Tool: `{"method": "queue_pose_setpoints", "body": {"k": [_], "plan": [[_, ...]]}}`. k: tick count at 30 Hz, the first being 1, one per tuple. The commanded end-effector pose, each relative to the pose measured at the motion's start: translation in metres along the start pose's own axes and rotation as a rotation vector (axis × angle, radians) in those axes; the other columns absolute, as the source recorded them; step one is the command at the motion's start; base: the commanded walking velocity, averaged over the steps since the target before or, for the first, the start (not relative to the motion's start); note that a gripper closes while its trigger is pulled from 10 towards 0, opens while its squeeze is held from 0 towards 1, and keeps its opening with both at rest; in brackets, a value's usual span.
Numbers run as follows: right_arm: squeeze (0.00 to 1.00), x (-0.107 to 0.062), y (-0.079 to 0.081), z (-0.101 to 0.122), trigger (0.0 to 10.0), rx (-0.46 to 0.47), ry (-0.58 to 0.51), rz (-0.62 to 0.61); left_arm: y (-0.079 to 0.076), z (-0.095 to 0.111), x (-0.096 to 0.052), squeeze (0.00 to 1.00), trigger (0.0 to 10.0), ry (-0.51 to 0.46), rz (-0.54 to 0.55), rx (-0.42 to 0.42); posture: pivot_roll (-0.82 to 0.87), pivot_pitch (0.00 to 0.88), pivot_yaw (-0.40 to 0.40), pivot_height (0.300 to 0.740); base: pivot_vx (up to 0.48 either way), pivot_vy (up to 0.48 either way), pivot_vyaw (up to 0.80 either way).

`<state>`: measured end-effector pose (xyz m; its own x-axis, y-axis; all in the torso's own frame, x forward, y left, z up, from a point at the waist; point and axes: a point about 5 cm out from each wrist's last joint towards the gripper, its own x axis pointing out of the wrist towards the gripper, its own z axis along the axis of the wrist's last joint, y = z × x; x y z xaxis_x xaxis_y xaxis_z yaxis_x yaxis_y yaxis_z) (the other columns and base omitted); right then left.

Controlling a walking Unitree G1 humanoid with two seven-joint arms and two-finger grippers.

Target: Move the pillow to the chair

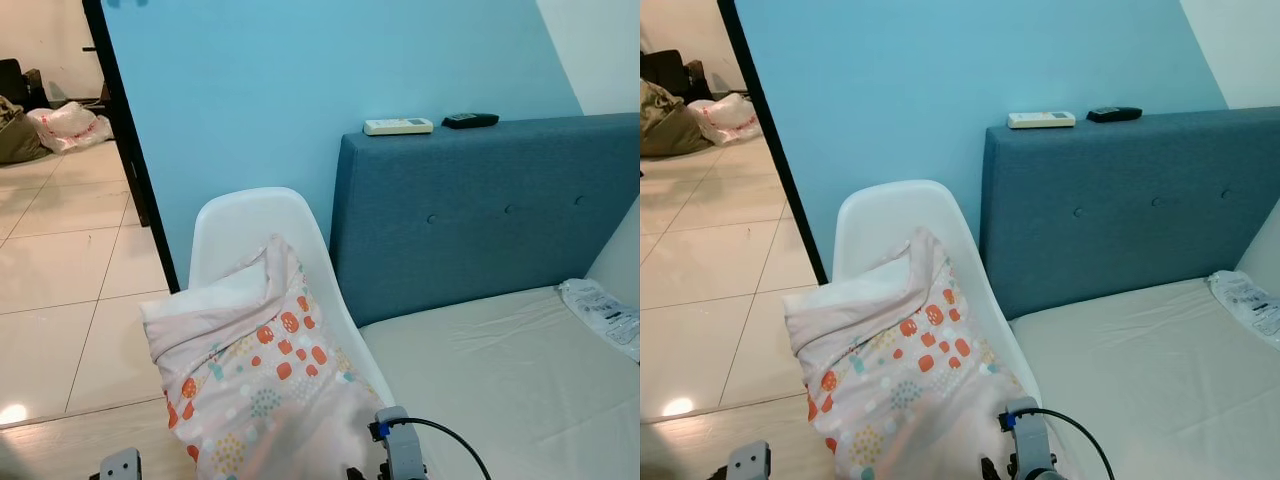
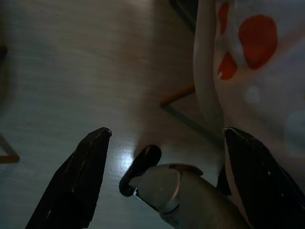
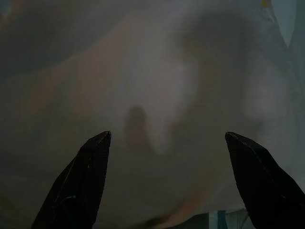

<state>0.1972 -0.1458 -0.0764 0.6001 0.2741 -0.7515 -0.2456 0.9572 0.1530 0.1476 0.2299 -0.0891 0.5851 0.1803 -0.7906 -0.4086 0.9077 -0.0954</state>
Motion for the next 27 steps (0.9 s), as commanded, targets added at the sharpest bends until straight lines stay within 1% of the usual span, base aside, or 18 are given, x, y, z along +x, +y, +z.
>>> {"method": "queue_pose_setpoints", "body": {"k": [1,6,7,9,20,22,27], "plan": [[0.0,-0.001,-0.001,-0.004,10.0,0.013,0.022,-0.012,0.001,-0.004,0.0,0.0,10.0,0.028,0.013,0.013,0.12,0.0,-0.062,0.74,0.0,0.0,0.0],[0.0,-0.002,-0.002,-0.007,10.0,0.009,0.036,-0.017,-0.001,-0.008,-0.001,0.0,10.0,0.049,0.013,0.024,0.12,0.0,-0.062,0.74,0.0,0.0,0.0],[0.0,-0.003,-0.004,-0.011,10.0,0.0,0.062,-0.022,-0.003,-0.011,-0.001,0.0,10.0,0.063,0.013,0.025,0.11,0.0,-0.062,0.74,-0.255,0.0,0.0],[0.0,-0.003,-0.005,-0.013,10.0,-0.003,0.081,-0.028,-0.005,-0.012,-0.001,0.0,10.0,0.071,0.013,0.026,0.11,0.0,-0.064,0.74,-0.259,0.0,0.0],[0.0,-0.004,-0.008,-0.015,10.0,-0.017,0.103,-0.031,-0.006,-0.013,-0.001,0.0,10.0,0.091,0.013,0.051,0.11,0.0,-0.068,0.74,-0.303,0.0,0.0],[0.0,-0.005,-0.007,-0.02,10.0,-0.025,0.124,-0.034,-0.005,-0.015,-0.001,0.0,10.0,0.1,0.017,0.051,0.12,0.0,-0.07,0.74,-0.339,0.0,0.0],[0.0,-0.006,-0.006,-0.023,10.0,-0.03,0.137,-0.033,-0.005,-0.017,-0.002,0.0,10.0,0.108,0.017,0.054,0.12,0.0,-0.068,0.74,-0.339,0.0,0.0]]}}
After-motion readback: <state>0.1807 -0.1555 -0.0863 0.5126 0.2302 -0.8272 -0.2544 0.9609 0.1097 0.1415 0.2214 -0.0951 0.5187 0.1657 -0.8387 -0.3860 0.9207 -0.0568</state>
